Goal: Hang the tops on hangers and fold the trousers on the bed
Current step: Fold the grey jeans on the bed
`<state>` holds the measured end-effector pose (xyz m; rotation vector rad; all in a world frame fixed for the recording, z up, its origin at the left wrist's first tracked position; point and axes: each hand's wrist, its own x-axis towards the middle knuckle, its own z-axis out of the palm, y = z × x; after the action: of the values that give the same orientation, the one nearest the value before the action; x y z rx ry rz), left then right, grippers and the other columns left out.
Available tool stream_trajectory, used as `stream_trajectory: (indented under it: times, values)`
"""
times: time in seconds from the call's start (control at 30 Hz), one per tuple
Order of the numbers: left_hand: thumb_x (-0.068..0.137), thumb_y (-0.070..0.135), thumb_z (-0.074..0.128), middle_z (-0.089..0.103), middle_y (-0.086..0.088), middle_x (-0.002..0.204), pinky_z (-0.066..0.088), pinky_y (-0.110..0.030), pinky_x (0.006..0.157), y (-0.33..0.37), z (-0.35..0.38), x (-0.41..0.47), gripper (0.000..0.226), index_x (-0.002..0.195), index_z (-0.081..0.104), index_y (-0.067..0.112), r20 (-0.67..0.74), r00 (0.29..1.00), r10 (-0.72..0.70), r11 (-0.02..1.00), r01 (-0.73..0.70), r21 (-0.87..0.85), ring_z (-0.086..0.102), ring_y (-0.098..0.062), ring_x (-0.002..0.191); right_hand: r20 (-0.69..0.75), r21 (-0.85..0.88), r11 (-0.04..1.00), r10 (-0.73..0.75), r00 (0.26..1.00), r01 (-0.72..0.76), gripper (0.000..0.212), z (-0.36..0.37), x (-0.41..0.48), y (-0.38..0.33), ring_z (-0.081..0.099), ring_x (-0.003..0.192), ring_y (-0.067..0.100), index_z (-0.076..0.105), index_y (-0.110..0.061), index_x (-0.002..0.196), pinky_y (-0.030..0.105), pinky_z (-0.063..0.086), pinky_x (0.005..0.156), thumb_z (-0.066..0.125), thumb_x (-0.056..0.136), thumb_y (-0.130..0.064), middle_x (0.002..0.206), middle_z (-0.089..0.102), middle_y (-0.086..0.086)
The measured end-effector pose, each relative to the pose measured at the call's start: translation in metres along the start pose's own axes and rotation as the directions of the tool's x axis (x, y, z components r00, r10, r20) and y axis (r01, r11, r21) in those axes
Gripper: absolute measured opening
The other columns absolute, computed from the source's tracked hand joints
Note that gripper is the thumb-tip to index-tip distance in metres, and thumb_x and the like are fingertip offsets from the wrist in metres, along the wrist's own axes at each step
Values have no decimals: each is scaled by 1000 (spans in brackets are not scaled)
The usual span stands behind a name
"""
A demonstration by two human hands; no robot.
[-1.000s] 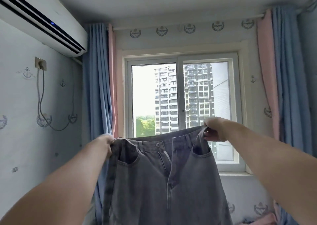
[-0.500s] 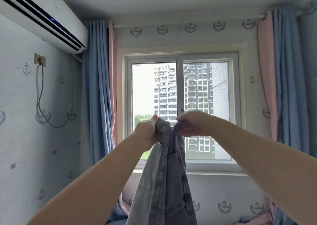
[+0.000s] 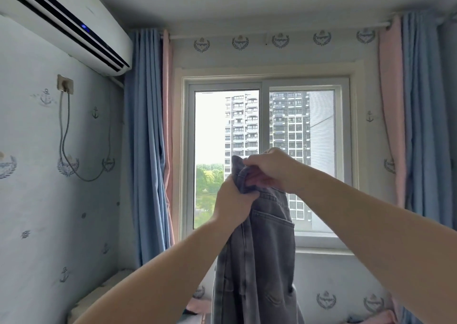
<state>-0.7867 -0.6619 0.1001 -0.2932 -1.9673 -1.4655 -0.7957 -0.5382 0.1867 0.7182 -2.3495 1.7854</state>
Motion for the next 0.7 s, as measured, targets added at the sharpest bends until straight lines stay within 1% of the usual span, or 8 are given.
stream_trajectory:
  times: [0.13, 0.23, 0.3, 0.37, 0.43, 0.5, 0.6, 0.7]
  values:
    - [91, 4, 63, 75, -7, 92, 58, -49, 88, 3, -12, 5, 15, 96, 70, 16, -61, 998, 0, 999, -3, -48, 71, -27, 90, 87, -51, 985, -159, 983, 164, 27, -10, -7, 9, 75, 97, 26, 77, -3, 96, 25, 56, 67, 68, 92, -28, 96, 78, 10]
    - [93, 6, 65, 78, -5, 94, 58, -52, 91, 10, -31, 13, 13, 97, 73, 15, -68, 994, -79, 974, 63, -217, 73, -29, 92, -161, -142, 958, -273, 948, 251, 39, -33, -6, 31, 65, 111, 25, 68, -16, 115, 36, 53, 90, 73, 87, -43, 120, 69, 5]
    - [93, 7, 68, 78, -6, 96, 59, -51, 90, 17, -45, 18, 12, 99, 73, 15, -41, 992, -119, 942, 100, -320, 74, -32, 93, -226, -170, 978, -162, 961, 125, 77, -46, -8, 51, 49, 130, 25, 43, -22, 142, 40, 42, 101, 73, 82, -60, 148, 47, 6]
    - [93, 6, 68, 78, -8, 95, 60, -45, 82, 26, -57, 21, 11, 99, 73, 14, -4, 989, -145, 908, 131, -399, 74, -33, 91, -78, -51, 995, 87, 993, -91, 105, -54, -10, 77, 37, 143, 30, 30, -33, 151, 54, 31, 114, 68, 67, -82, 162, 31, 5]
    - [94, 6, 67, 78, -11, 98, 60, -43, 78, 34, -68, 24, 13, 105, 72, 9, 45, 987, -154, 875, 157, -458, 75, -34, 91, 230, 130, 951, 247, 941, -281, 97, -52, -16, 94, 43, 141, 31, 42, -36, 146, 62, 29, 115, 63, 67, -87, 156, 43, 2]
    - [94, 8, 67, 77, -14, 102, 60, -43, 76, 40, -77, 25, 17, 111, 70, 7, 75, 983, -166, 863, 182, -472, 75, -35, 92, 383, 260, 898, 241, 892, -354, 80, -38, -25, 98, 56, 131, 33, 52, -23, 142, 57, 40, 111, 59, 82, -76, 143, 59, 7]
    - [95, 10, 67, 77, -13, 101, 60, -41, 72, 41, -93, 26, 14, 109, 69, 9, 94, 978, -185, 864, 207, -459, 75, -33, 89, 319, 340, 892, 189, 929, -298, 55, -11, -35, 86, 68, 114, 31, 58, -11, 133, 45, 53, 98, 62, 93, -48, 125, 70, 13]
    - [96, 13, 68, 77, -11, 103, 60, -41, 76, 40, -113, 29, 15, 110, 69, 11, 107, 977, -187, 883, 215, -417, 74, -33, 93, 141, 382, 909, 120, 983, -166, 50, -1, -32, 71, 69, 113, 32, 59, -10, 133, 46, 53, 100, 71, 91, -35, 122, 72, 12]
